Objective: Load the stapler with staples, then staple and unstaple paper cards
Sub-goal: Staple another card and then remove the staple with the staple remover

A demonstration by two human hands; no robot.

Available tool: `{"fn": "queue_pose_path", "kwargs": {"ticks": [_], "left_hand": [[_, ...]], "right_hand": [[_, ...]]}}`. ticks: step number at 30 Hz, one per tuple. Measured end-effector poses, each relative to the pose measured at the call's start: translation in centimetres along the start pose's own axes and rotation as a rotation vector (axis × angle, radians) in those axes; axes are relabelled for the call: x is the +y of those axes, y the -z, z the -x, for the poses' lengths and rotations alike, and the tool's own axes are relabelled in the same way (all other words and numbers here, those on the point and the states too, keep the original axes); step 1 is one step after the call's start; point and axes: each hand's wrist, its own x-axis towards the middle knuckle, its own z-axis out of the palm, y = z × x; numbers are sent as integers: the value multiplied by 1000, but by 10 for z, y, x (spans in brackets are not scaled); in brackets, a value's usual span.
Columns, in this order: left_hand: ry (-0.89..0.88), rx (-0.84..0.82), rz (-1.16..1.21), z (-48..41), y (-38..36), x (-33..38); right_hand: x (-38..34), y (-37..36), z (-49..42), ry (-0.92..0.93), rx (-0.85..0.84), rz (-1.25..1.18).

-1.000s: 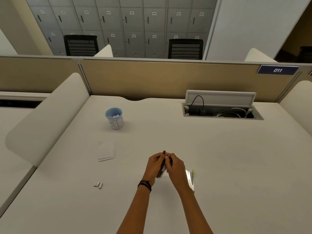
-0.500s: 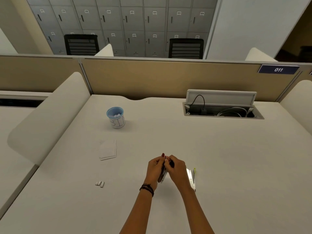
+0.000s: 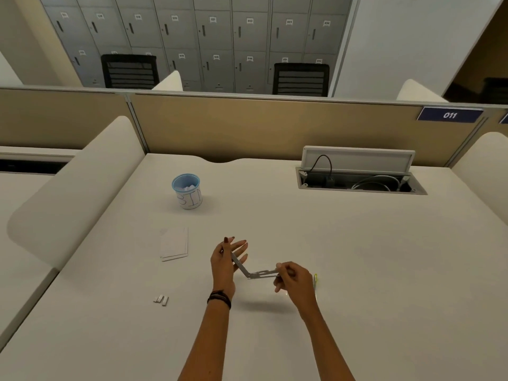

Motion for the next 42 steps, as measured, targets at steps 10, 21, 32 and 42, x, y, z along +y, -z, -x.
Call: {"fn": "queue_pose_path", "kwargs": {"ticks": [10, 21, 32, 42], "left_hand": [[-45, -82, 131, 2, -3, 4], [1, -88, 167, 1, 3, 0], [25, -92, 235, 0, 7, -1], [125, -88, 322, -4, 10, 3]], "right_hand": [[-20, 0, -2, 9, 104, -188], [-18, -1, 1, 1, 128, -210], [-13, 2, 0, -41, 153, -229], [-22, 12, -6, 10, 157, -276]]}}
